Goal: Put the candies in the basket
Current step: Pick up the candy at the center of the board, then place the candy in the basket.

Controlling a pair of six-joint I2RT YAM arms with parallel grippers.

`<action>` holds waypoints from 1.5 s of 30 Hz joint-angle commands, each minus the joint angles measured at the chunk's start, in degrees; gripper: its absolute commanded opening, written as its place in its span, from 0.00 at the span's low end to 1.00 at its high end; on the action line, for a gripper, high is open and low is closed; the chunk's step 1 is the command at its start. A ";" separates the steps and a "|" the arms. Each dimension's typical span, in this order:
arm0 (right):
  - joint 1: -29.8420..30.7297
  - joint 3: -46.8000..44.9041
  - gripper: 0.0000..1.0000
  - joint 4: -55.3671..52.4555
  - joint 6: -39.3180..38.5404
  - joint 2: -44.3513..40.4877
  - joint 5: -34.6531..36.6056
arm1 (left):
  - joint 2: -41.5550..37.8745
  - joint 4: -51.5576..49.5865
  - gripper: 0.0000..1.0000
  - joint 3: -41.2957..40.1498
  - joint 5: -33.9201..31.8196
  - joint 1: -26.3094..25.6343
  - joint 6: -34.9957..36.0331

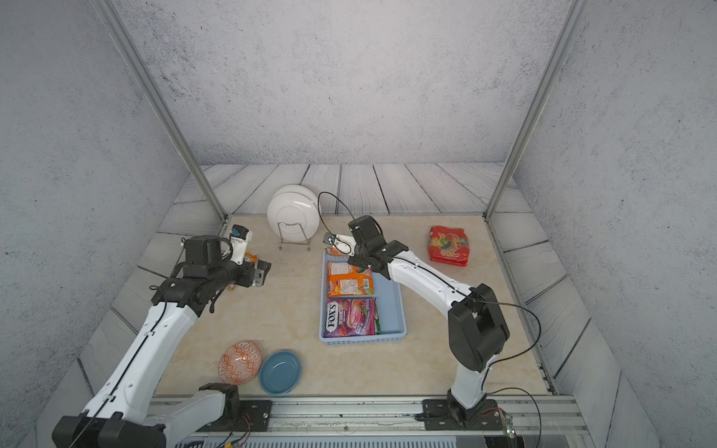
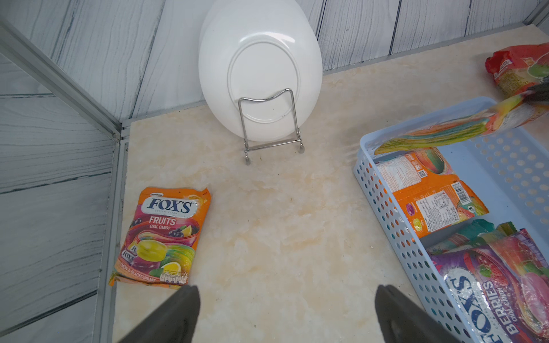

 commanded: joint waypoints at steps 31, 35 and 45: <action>4.94 -9.88 0.36 -5.14 4.64 -3.94 -11.34 | -0.88 0.66 0.98 -0.39 1.34 0.29 0.28; 4.60 -5.17 0.41 -8.07 10.75 -2.76 -10.99 | -1.28 0.16 0.98 0.07 1.05 0.32 0.03; 4.59 4.03 0.56 -8.18 26.45 7.03 -6.55 | -1.47 0.36 0.98 -0.35 0.90 0.16 0.36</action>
